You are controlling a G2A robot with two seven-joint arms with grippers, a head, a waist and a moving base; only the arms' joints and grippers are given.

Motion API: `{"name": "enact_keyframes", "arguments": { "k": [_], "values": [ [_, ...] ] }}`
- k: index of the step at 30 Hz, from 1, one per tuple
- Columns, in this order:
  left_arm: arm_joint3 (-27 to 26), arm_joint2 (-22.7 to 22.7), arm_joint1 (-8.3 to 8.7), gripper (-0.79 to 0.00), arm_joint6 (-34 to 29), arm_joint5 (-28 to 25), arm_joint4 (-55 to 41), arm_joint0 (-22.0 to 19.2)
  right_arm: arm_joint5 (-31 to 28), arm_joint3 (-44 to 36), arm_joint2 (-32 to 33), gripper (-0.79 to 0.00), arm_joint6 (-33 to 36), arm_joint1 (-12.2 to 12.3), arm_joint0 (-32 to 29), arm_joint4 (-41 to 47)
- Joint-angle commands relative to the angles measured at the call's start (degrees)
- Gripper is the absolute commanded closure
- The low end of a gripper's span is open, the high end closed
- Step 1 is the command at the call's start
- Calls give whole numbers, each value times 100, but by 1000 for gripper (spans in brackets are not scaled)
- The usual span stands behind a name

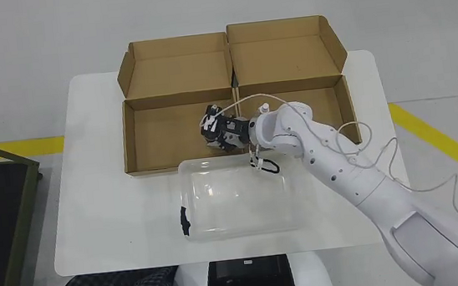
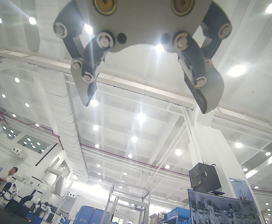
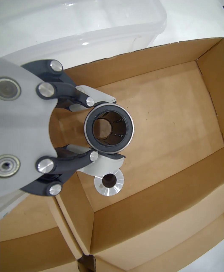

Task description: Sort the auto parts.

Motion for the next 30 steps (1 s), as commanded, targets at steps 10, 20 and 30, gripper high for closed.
{"name": "enact_keyframes", "arguments": {
  "k": [10, 20, 30],
  "values": [
    [0, 0, 0, -785, 0, 0, 0, 0, -73, -305, 214, -317, 60, 39, -137, -116],
    [0, 0, 0, -785, 0, 0, 0, 0, -138, -360, 325, -317, 117, 54, -291, -179],
    [0, 0, 0, -785, 0, 0, 0, 0, -174, -248, 331, -508, 79, -1, -289, -199]
  ]
}}
